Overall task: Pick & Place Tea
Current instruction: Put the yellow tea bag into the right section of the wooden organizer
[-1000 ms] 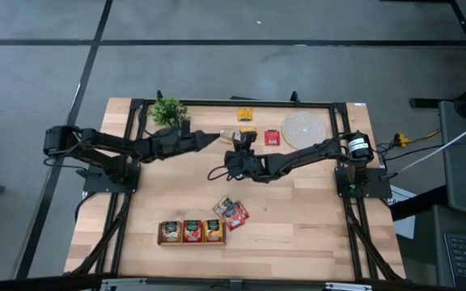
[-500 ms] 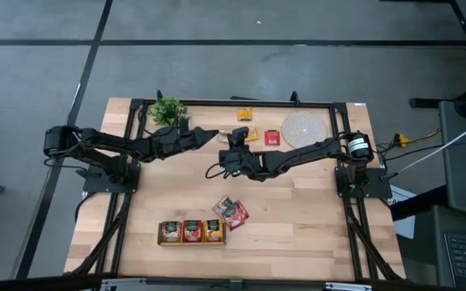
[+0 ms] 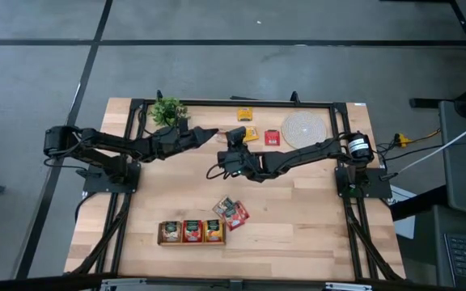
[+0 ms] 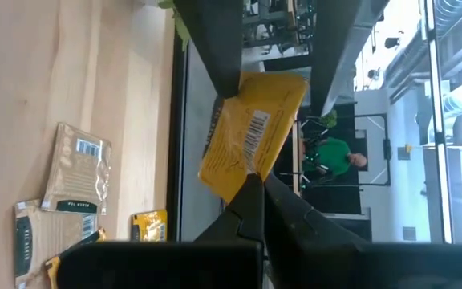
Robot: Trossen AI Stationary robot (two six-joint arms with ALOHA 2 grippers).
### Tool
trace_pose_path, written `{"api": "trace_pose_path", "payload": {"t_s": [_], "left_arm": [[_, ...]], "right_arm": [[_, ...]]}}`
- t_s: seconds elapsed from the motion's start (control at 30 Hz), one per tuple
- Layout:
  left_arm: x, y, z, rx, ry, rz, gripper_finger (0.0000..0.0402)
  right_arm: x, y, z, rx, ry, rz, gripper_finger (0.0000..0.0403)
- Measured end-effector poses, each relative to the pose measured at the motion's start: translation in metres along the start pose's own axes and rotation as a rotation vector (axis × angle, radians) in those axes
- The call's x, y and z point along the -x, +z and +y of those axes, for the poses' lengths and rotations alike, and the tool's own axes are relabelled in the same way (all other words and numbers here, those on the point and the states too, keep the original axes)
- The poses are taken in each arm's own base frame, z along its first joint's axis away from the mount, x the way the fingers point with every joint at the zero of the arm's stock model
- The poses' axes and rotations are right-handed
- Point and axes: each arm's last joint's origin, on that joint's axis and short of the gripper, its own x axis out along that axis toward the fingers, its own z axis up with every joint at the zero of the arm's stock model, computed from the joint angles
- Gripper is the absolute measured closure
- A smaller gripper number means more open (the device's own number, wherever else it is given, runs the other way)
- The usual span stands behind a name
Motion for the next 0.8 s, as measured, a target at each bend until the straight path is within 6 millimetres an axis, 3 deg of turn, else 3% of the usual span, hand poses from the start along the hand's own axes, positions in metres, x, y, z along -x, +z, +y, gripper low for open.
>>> {"api": "trace_pose_path", "payload": {"t_s": [0.4,0.8], "left_arm": [[0.000,0.001,0.000,-0.122,0.009,-0.022,0.0178],[0.000,0.001,0.001,-0.078,0.018,-0.048,0.0179]], "right_arm": [[0.005,0.004,0.001,-0.014,0.020,-0.053,0.0401],[0.012,0.009,0.004,-0.013,0.058,-0.117,0.0401]]}}
